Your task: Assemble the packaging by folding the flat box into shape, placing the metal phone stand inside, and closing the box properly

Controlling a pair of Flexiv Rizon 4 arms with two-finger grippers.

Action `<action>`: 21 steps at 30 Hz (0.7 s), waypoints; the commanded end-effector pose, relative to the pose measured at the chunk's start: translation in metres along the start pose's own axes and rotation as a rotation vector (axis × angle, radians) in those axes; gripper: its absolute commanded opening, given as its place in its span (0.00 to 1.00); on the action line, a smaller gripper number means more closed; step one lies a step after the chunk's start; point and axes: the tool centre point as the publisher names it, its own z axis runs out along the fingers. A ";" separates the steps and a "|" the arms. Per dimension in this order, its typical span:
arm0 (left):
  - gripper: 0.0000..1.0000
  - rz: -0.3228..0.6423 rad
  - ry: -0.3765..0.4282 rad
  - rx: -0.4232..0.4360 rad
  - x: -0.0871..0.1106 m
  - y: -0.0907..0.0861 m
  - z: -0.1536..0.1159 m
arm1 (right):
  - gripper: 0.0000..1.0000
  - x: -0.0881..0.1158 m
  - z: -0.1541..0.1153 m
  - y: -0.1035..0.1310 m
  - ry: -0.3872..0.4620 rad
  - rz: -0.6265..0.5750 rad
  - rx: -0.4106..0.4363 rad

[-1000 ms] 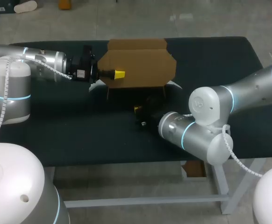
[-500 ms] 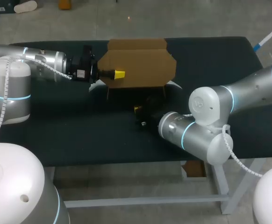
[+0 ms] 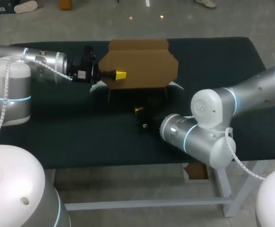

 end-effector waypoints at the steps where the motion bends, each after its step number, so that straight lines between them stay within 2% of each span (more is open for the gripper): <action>1: 0.00 0.009 0.000 0.003 0.001 -0.002 -0.001 | 0.00 0.002 0.001 -0.001 -0.003 -0.002 -0.004; 13: 0.00 0.044 -0.022 0.004 0.005 -0.012 -0.004 | 0.00 0.002 0.001 -0.002 -0.004 0.002 -0.002; 21: 0.00 0.077 -0.045 -0.007 0.004 -0.023 -0.006 | 0.00 0.007 -0.011 0.006 -0.005 -0.013 -0.027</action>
